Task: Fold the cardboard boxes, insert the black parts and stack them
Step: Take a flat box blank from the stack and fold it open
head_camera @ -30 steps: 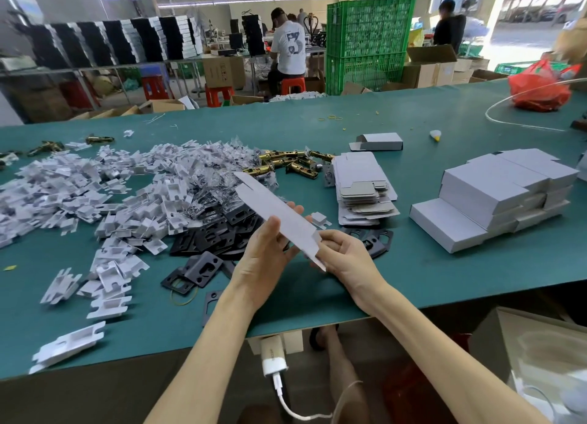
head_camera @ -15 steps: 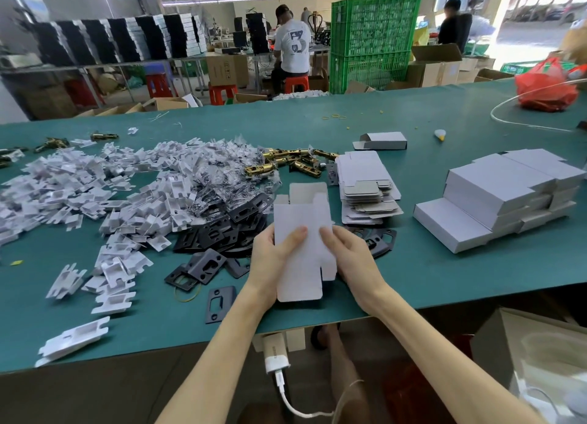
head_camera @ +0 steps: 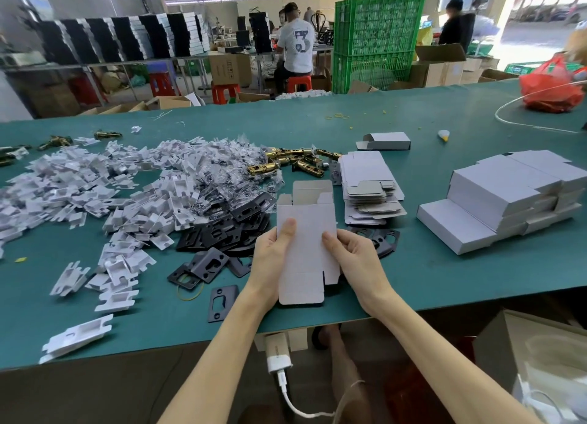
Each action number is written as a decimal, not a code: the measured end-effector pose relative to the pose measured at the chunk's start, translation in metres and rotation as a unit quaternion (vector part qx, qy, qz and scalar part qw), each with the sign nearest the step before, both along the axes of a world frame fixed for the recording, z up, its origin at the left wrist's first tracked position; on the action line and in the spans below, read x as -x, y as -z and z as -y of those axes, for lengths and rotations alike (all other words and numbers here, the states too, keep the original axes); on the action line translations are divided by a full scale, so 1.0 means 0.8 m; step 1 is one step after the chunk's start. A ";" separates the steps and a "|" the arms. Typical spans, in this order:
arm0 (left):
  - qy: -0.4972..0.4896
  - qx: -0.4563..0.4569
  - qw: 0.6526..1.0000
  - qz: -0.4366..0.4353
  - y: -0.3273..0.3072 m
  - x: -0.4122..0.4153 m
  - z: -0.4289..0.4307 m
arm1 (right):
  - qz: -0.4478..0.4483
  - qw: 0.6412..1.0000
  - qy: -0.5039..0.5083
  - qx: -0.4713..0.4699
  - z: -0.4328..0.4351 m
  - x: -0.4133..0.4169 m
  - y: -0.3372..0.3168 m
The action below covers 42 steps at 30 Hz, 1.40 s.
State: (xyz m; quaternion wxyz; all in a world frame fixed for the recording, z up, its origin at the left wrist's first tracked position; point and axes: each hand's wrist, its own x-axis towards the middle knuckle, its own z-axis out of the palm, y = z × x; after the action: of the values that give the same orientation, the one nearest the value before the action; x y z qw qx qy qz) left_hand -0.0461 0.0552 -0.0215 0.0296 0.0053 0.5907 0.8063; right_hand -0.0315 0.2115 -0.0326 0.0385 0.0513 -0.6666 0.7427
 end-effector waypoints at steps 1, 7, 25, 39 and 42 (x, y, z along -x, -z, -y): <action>0.013 0.006 1.000 0.001 0.000 0.000 0.000 | -0.005 1.000 0.011 -0.017 0.001 -0.001 -0.002; 0.076 0.036 0.995 -0.055 0.000 0.000 -0.003 | -0.029 0.997 0.030 -0.060 0.008 -0.001 -0.006; 0.022 0.005 1.000 -0.011 -0.001 -0.001 0.000 | -0.009 0.999 0.018 0.043 -0.004 -0.002 -0.004; 0.050 0.030 0.998 -0.026 0.000 0.000 -0.001 | 0.000 0.998 0.014 0.056 -0.008 -0.004 -0.003; 0.032 0.041 0.998 -0.036 0.003 0.001 -0.001 | -0.004 0.999 0.017 0.042 -0.007 -0.005 -0.003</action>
State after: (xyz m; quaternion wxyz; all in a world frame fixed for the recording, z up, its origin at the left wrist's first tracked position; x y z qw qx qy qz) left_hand -0.0465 0.0563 -0.0236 0.0346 0.0516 0.6237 0.7792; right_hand -0.0279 0.2171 -0.0301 0.0557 0.0413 -0.6356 0.7689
